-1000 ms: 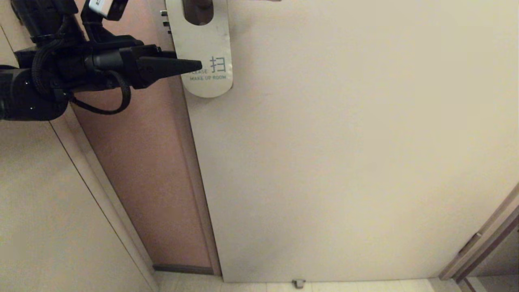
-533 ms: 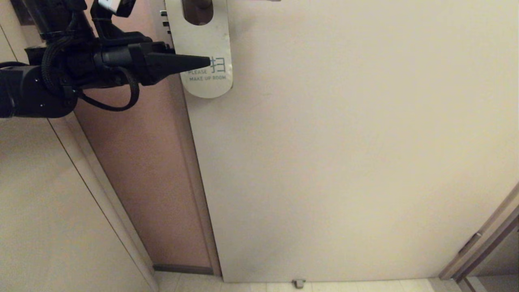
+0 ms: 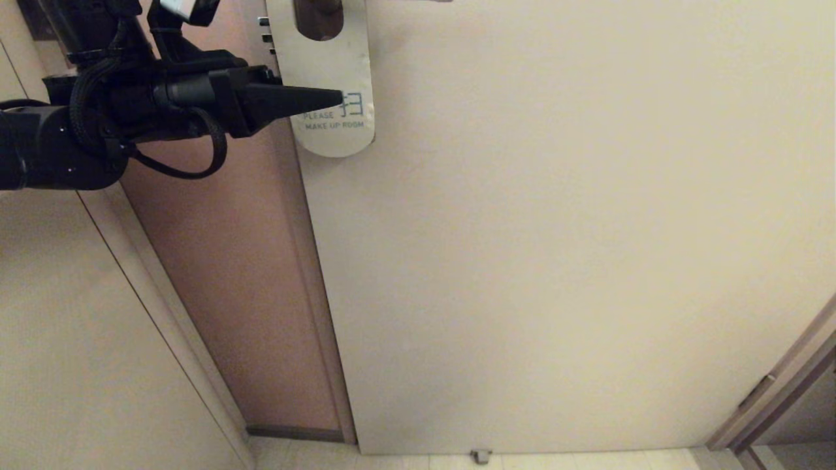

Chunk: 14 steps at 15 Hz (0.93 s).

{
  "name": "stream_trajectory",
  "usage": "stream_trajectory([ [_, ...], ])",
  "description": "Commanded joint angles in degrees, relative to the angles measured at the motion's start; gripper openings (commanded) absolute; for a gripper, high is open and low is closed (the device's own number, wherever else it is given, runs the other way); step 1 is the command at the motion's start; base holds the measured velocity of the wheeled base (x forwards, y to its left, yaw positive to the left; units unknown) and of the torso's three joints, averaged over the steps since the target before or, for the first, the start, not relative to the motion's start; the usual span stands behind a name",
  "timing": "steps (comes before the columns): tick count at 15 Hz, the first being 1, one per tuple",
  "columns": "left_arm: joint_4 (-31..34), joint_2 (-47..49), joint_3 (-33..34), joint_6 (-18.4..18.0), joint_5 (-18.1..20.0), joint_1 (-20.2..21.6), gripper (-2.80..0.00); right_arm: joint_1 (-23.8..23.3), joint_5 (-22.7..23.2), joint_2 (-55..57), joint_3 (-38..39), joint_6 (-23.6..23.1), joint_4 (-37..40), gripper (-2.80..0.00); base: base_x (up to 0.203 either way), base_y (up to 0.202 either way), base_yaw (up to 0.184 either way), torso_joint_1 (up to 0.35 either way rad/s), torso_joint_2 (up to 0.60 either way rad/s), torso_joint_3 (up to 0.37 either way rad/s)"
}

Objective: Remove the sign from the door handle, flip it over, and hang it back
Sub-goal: Take down the sign

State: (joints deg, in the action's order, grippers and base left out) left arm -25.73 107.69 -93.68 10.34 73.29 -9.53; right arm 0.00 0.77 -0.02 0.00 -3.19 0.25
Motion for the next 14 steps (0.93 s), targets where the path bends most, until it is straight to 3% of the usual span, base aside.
stream_trajectory([
  [1,-0.28,-0.03,-0.01,0.3,0.27,-0.13,-2.8,0.0,0.02,0.02,0.0,-0.06,0.02,-2.8,0.0,0.0,0.0,0.0,0.0,0.0],
  [9,-0.24,-1.28,0.08,0.3,-0.55,-0.22,-2.8,0.0,0.02,0.02,0.0,-0.06,0.02,-2.8,0.0,0.0,0.0,0.0,0.0,0.0],
  [14,0.22,-2.86,0.64,0.21,-7.64,-1.73,-2.8,0.0,0.02,0.02,0.0,-0.06,0.02,-2.8,0.0,0.0,0.0,0.0,0.0,0.0],
])
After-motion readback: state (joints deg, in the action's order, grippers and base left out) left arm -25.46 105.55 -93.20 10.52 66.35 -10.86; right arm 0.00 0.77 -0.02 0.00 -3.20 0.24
